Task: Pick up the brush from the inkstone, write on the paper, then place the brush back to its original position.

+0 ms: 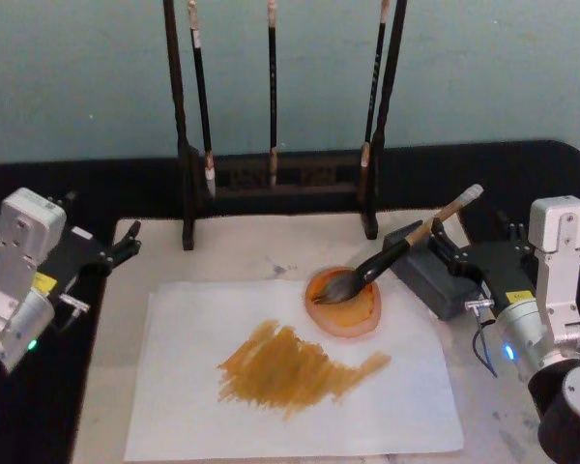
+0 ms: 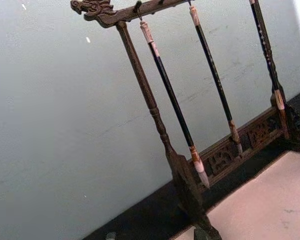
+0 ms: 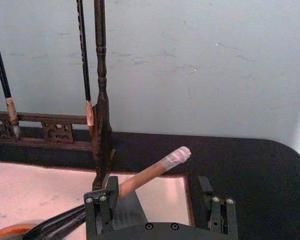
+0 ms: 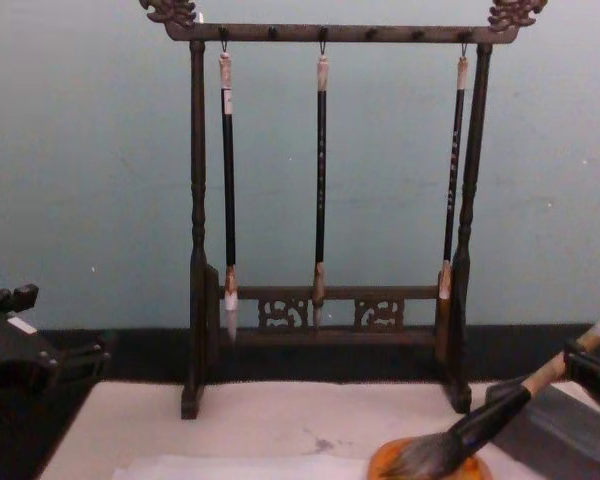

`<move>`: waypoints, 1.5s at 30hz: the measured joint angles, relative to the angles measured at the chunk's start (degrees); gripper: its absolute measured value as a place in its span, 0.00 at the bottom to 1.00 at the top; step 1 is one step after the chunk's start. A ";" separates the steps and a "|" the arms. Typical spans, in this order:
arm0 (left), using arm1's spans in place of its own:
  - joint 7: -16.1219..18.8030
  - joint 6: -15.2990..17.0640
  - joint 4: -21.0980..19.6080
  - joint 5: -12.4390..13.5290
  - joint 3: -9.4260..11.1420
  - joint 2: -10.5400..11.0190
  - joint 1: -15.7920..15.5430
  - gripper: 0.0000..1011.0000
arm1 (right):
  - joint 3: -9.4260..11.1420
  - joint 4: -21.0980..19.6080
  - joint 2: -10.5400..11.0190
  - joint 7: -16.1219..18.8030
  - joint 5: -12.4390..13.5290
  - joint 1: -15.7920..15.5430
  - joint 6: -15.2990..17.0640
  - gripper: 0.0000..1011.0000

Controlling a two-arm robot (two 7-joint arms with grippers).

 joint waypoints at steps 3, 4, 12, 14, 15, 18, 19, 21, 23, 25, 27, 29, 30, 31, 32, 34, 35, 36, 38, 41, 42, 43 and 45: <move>0.00 0.00 0.00 0.00 0.00 0.00 0.00 1.00 | 0.00 0.00 0.00 0.00 0.00 0.00 0.00 0.99; 0.00 0.00 0.00 0.00 0.00 0.00 0.00 1.00 | 0.00 0.00 0.00 0.00 0.00 0.00 0.00 0.99; 0.00 0.00 0.00 0.00 0.00 0.00 0.00 1.00 | 0.00 0.00 0.00 0.00 0.00 0.00 0.00 0.99; 0.00 0.00 0.00 0.00 0.00 0.00 0.00 1.00 | 0.00 0.00 0.00 0.00 0.00 0.00 0.00 0.99; 0.00 0.00 0.00 0.00 0.00 0.00 0.00 1.00 | 0.00 0.00 0.00 0.00 0.00 0.00 0.00 0.99; 0.00 0.00 0.00 0.00 0.00 0.00 0.00 1.00 | 0.00 0.00 0.00 0.00 0.00 0.00 0.00 0.99; 0.00 0.00 0.00 0.00 0.00 0.00 0.00 1.00 | 0.00 0.00 0.00 0.00 0.00 0.00 0.00 0.99; 0.00 0.00 0.00 0.00 0.00 0.00 0.00 1.00 | 0.00 0.00 0.00 0.00 0.00 0.00 0.00 0.99; 0.00 0.00 0.00 0.00 0.00 0.00 0.00 1.00 | 0.00 0.00 0.00 0.00 0.00 0.00 0.00 0.99; 0.00 0.00 0.00 0.00 0.00 0.00 0.00 1.00 | 0.00 0.00 0.00 0.00 0.00 0.00 0.00 0.99; 0.00 0.00 0.00 0.00 0.00 0.00 0.00 1.00 | 0.00 0.00 0.00 0.00 0.00 0.00 0.00 0.99; 0.00 0.00 0.00 0.00 0.00 0.00 0.00 1.00 | 0.00 0.00 0.00 0.00 0.00 0.00 0.00 0.99; 0.00 0.00 0.00 0.00 0.00 0.00 0.00 1.00 | 0.00 0.00 0.00 0.00 0.00 0.00 0.00 0.99; 0.00 0.00 0.00 0.00 0.00 0.00 0.00 1.00 | 0.00 0.00 0.00 0.00 0.00 0.00 0.00 0.99; 0.00 0.00 0.00 0.00 0.00 0.00 0.00 1.00 | 0.00 0.00 0.00 0.00 0.00 0.00 0.00 0.99; 0.00 0.00 0.00 0.00 0.00 0.00 0.00 1.00 | 0.00 0.00 0.00 0.00 0.00 0.00 0.00 0.99; 0.00 0.00 0.00 0.00 0.00 0.00 0.00 1.00 | 0.00 0.00 0.00 0.00 0.00 0.00 0.00 0.99; 0.00 0.00 0.00 0.00 0.00 0.00 0.01 1.00 | 0.00 0.00 0.00 0.00 0.00 0.00 -0.01 0.99; 0.00 0.00 0.00 0.00 0.00 0.00 0.00 1.00 | 0.00 0.00 0.00 0.00 0.00 0.00 0.00 0.99; 0.00 0.00 0.00 0.00 0.00 0.00 0.00 1.00 | 0.00 0.00 0.00 0.00 0.00 0.00 0.00 0.99; 0.00 0.00 0.00 0.00 0.00 0.00 0.00 1.00 | 0.00 0.00 0.00 0.00 0.00 0.00 0.00 0.99; 0.00 0.00 0.00 0.00 0.00 0.00 0.00 1.00 | 0.00 0.00 0.00 0.00 0.00 0.00 -0.01 0.99; 0.00 0.00 0.00 0.00 0.00 0.00 0.00 1.00 | 0.00 0.00 0.00 0.00 0.00 0.00 0.00 0.99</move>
